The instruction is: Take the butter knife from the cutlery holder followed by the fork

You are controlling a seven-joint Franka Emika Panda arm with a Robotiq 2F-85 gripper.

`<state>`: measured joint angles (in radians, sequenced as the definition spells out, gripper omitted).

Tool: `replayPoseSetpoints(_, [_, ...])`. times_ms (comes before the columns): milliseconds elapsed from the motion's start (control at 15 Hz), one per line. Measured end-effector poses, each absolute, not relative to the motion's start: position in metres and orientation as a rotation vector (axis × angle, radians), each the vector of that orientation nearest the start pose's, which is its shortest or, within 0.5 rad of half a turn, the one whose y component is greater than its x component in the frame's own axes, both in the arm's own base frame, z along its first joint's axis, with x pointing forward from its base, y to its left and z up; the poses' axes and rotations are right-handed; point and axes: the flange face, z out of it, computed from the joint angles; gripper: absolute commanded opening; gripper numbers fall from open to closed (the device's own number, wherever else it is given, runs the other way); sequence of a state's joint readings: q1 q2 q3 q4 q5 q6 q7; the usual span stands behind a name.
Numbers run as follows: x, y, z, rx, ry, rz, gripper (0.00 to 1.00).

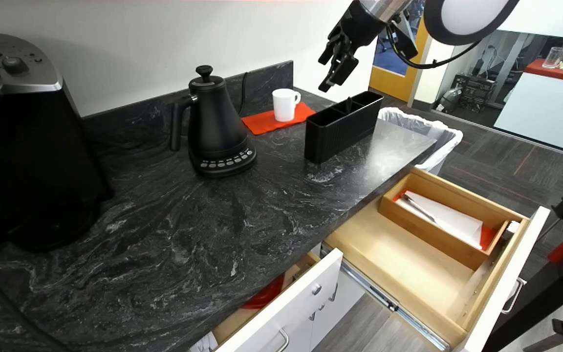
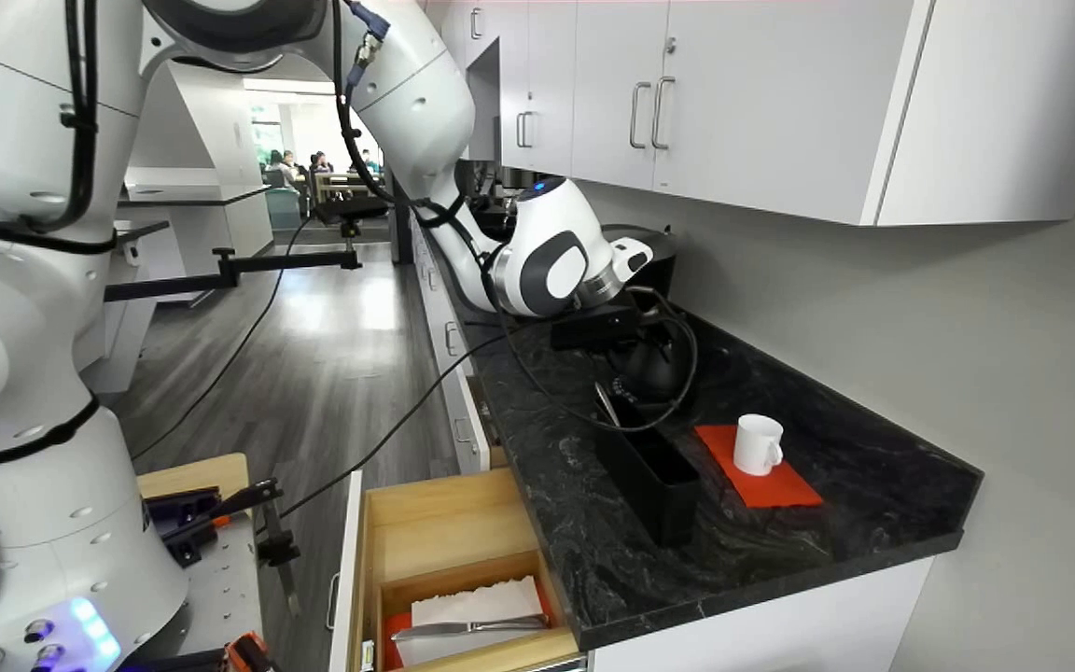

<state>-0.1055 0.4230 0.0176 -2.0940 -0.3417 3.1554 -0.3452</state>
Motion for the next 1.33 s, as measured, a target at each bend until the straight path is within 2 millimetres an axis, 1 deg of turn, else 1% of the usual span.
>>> replayPoseSetpoints(200, [0.623,-0.02,0.299,-3.132,-0.848,-0.86,1.0])
replayPoseSetpoints(400, [0.618,-0.017,0.304,-3.185,-0.749,-0.717,1.0])
replayPoseSetpoints(533, [0.615,-0.015,0.3,-3.207,-0.699,-0.628,1.0])
replayPoseSetpoints(733, [0.609,-0.013,0.29,-3.217,-0.687,-0.537,1.0])
replayPoseSetpoints(933, [0.604,-0.012,0.281,-3.221,-0.689,-0.48,1.0])
replayPoseSetpoints(1267, [0.602,-0.014,0.274,-3.229,-0.681,-0.423,1.0])
replayPoseSetpoints(1333, [0.601,-0.015,0.273,-3.231,-0.679,-0.413,0.75])
